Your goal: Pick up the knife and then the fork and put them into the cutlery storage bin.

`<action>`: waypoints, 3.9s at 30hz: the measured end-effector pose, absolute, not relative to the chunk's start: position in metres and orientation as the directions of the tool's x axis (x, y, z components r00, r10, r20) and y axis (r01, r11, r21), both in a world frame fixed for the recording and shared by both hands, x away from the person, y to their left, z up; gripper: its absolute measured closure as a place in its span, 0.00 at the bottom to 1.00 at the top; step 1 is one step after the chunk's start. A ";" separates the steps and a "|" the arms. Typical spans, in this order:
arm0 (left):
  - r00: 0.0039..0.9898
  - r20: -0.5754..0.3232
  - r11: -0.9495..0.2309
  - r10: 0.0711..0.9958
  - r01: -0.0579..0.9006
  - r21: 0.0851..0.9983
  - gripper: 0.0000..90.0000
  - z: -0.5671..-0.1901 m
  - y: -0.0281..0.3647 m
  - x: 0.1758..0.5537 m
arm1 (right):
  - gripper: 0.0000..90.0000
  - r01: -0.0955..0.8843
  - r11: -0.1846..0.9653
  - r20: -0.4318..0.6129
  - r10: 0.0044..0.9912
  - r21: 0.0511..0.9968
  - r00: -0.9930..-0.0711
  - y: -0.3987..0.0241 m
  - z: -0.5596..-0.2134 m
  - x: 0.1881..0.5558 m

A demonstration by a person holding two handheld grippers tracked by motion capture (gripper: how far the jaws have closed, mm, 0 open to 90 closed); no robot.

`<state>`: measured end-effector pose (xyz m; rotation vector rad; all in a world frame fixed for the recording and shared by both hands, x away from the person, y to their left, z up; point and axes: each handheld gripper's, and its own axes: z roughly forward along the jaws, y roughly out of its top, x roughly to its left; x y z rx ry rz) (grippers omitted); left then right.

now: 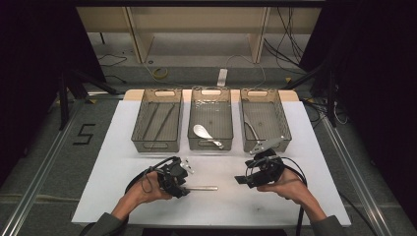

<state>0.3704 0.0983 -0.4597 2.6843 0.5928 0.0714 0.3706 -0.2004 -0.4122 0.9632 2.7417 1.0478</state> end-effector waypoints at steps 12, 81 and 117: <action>0.921 -0.020 -0.857 0.389 0.369 0.360 0.75 -0.464 0.091 0.373 | 0.32 0.533 0.580 0.161 0.570 0.616 -0.806 -0.201 -0.413 0.371; 0.907 -0.139 -0.800 0.398 0.417 0.432 0.93 -0.442 0.093 0.366 | 0.37 0.245 0.744 -0.016 0.325 0.621 -0.946 -0.100 -0.457 0.350; 0.900 -0.157 -0.767 0.407 0.430 0.477 0.93 -0.436 0.095 0.366 | 0.95 -0.017 0.849 -0.191 0.100 0.528 -0.977 -0.075 -0.465 0.348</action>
